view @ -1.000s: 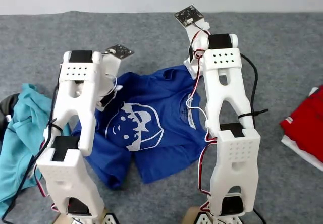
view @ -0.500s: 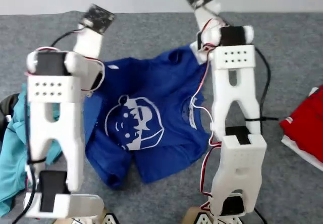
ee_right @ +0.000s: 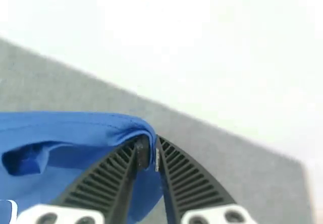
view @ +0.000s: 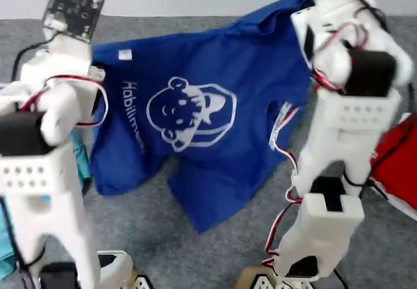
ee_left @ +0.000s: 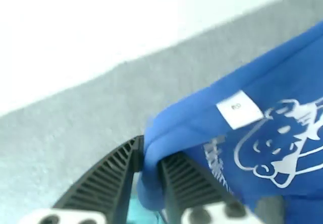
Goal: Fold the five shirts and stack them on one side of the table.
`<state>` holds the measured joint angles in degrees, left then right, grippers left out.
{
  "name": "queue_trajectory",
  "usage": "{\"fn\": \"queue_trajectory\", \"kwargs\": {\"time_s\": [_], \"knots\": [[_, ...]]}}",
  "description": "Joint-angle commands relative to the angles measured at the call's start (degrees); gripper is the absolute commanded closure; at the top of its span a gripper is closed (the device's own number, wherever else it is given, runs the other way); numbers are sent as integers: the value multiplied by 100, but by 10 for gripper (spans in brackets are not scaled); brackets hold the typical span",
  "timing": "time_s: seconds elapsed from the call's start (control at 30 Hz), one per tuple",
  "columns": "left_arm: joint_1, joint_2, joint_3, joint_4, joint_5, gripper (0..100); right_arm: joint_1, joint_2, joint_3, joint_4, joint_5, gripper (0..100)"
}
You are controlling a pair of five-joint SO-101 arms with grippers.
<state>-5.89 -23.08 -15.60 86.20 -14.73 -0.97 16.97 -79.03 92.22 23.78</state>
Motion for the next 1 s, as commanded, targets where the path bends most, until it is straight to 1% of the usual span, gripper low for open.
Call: {"fn": "queue_trajectory", "kwargs": {"time_s": [0.0, 0.13, 0.5, 0.77, 0.97], "knots": [[-26, -598, -215, -378, 53, 994, 84, -752, -264, -75, 325, 988], [-26, -1020, -198, -659, 44, 994, 84, -1305, -246, -303, 607, 988], [-26, -1916, -180, -334, 9, 993, 110, -2730, -246, -497, 1591, 988], [-26, -2769, -180, -360, 9, 992, 1209, -3679, -229, -901, 1723, 988], [-26, -3341, -180, -369, -9, 992, 1499, -4145, -229, -822, 1741, 988]]}}
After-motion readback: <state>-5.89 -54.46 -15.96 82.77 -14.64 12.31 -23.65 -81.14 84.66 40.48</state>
